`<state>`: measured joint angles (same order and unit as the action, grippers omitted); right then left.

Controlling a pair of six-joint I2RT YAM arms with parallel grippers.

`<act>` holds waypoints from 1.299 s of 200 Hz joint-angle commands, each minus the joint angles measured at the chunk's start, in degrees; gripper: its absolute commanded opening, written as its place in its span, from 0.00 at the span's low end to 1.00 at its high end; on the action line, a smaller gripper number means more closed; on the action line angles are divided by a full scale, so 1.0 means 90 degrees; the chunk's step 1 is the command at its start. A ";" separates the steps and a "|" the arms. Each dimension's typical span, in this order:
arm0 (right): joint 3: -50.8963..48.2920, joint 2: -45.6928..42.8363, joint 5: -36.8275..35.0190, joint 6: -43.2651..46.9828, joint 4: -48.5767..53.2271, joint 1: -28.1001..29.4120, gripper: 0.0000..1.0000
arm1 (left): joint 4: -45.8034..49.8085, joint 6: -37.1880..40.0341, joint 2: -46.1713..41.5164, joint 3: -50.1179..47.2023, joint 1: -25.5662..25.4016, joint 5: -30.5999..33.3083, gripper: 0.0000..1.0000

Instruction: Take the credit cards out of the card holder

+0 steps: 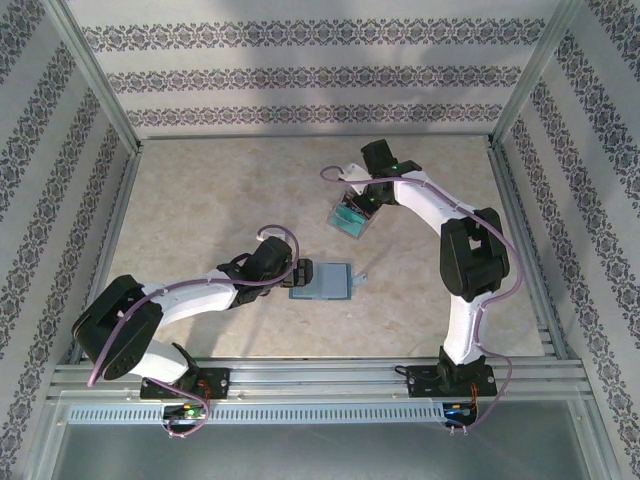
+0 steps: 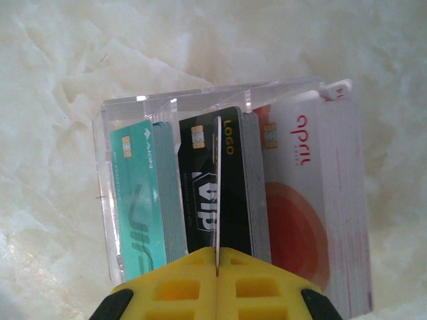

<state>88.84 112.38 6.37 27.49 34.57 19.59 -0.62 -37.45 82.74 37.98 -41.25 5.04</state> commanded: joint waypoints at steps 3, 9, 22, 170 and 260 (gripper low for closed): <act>0.0264 0.0118 -0.0030 0.0168 0.0219 -0.0097 0.00 | 0.0157 0.0123 -0.0158 -0.0033 -0.0062 0.0172 0.99; 0.0290 0.0130 -0.0034 0.0164 0.0229 -0.0097 0.00 | 0.0153 0.0123 -0.0160 -0.0021 -0.0060 0.0172 0.99; 0.0352 0.0176 -0.0071 0.0180 0.0267 -0.0092 0.00 | 0.0155 0.0129 -0.0160 -0.0029 -0.0055 0.0173 0.99; 0.0442 -0.0038 -0.0462 -0.0320 0.0398 -0.0071 0.24 | 0.0215 0.0136 -0.0306 -0.0093 -0.0055 0.0286 0.99; -0.1374 -0.1898 -0.0643 -0.3346 -0.0088 0.0653 0.64 | 0.0293 -0.0105 -0.1296 -0.0597 -0.0035 0.1268 0.99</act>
<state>81.89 99.26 0.30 7.64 35.68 23.07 -0.19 -37.56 74.39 34.48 -41.25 11.33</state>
